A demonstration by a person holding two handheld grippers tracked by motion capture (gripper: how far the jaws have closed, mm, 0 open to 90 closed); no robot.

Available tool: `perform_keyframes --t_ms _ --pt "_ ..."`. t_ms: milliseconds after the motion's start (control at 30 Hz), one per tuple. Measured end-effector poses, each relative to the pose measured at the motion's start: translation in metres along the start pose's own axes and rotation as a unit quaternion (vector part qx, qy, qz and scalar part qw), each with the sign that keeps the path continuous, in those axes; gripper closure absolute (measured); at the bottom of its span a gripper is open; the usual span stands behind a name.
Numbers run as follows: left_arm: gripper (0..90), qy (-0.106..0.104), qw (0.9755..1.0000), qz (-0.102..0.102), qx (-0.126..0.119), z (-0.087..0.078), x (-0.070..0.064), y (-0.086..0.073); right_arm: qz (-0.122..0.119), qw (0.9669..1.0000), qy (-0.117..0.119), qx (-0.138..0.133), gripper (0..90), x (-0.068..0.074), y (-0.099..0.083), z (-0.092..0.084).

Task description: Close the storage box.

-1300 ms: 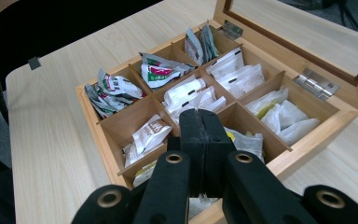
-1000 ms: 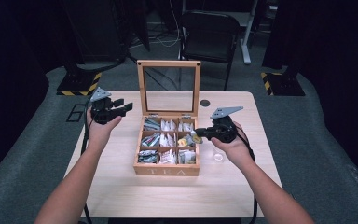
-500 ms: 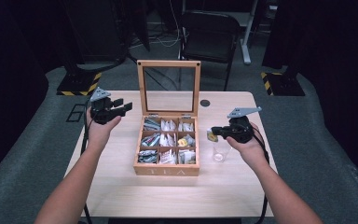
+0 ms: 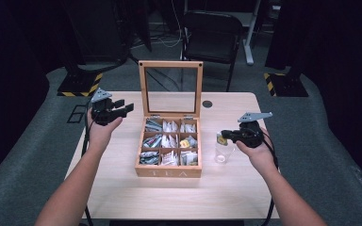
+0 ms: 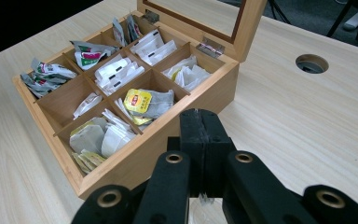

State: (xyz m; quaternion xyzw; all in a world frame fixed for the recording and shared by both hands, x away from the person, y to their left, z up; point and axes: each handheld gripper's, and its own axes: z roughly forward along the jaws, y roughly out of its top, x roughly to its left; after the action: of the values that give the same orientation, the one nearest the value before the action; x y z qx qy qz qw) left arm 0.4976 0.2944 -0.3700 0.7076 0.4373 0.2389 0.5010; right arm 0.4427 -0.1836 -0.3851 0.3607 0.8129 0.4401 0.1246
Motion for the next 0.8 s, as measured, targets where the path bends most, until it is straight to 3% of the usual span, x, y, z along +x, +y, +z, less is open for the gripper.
perform_keyframes --t_ms 800 --pt "50.3 0.001 1.0 0.001 0.003 0.001 0.0 0.0 0.021 0.9997 -0.016 0.004 89.7 -0.011 -0.023 0.006"
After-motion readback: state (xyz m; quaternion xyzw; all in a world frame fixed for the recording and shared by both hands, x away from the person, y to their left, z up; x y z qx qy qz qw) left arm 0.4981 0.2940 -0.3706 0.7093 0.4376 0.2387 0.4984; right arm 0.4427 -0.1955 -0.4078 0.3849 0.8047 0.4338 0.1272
